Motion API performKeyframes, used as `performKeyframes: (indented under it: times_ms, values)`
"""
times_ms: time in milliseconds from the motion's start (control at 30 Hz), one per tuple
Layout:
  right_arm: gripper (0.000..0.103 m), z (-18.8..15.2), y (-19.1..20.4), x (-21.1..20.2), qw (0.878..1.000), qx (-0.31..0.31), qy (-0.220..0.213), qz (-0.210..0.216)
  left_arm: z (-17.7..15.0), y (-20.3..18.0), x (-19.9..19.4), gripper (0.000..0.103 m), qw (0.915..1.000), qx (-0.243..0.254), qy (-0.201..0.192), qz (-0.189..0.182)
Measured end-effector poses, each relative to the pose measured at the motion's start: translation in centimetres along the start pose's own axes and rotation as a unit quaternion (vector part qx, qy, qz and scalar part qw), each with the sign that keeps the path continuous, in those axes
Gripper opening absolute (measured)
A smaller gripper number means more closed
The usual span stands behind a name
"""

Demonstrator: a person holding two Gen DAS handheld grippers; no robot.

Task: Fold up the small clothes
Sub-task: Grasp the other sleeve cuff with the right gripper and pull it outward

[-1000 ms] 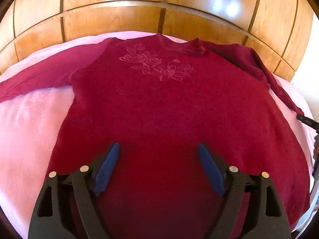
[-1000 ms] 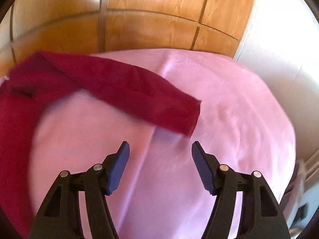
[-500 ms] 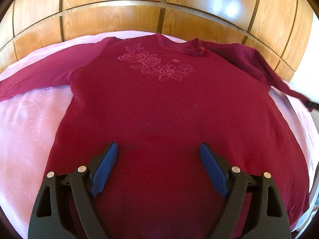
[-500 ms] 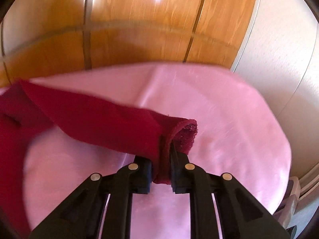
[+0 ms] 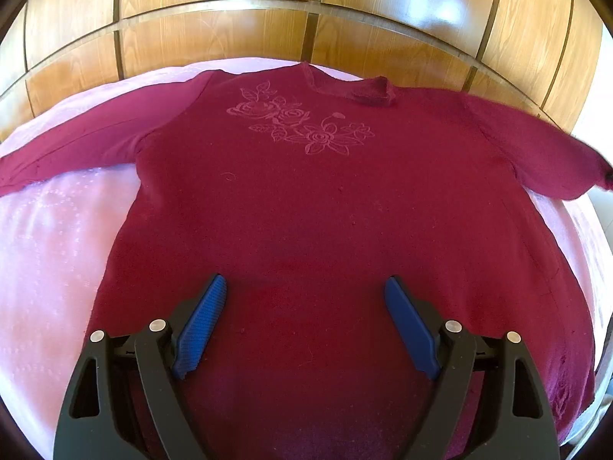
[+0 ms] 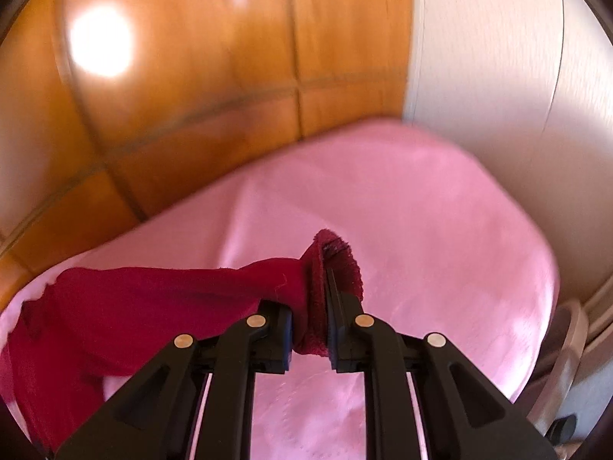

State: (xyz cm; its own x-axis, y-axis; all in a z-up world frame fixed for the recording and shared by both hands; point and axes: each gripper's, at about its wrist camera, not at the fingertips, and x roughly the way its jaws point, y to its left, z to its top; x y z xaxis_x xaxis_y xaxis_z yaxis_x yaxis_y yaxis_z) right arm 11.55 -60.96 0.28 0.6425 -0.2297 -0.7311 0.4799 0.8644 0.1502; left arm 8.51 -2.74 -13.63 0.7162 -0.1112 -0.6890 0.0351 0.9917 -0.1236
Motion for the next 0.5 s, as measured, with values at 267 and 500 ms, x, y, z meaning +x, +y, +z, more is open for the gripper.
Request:
performKeyframes:
  times_ms: [267,500]
  values:
    - [0.072,-1.2,-2.3,4.4,0.993,0.113,-0.007,0.019,0.0,-0.1,0.1,0.085,1.0,0.005,0.002,0.005]
    - [0.065,-7.9,-2.7,6.5,0.961,0.204,0.049,0.179,0.1,-0.1,0.2,0.087,1.0,0.005,0.002,0.003]
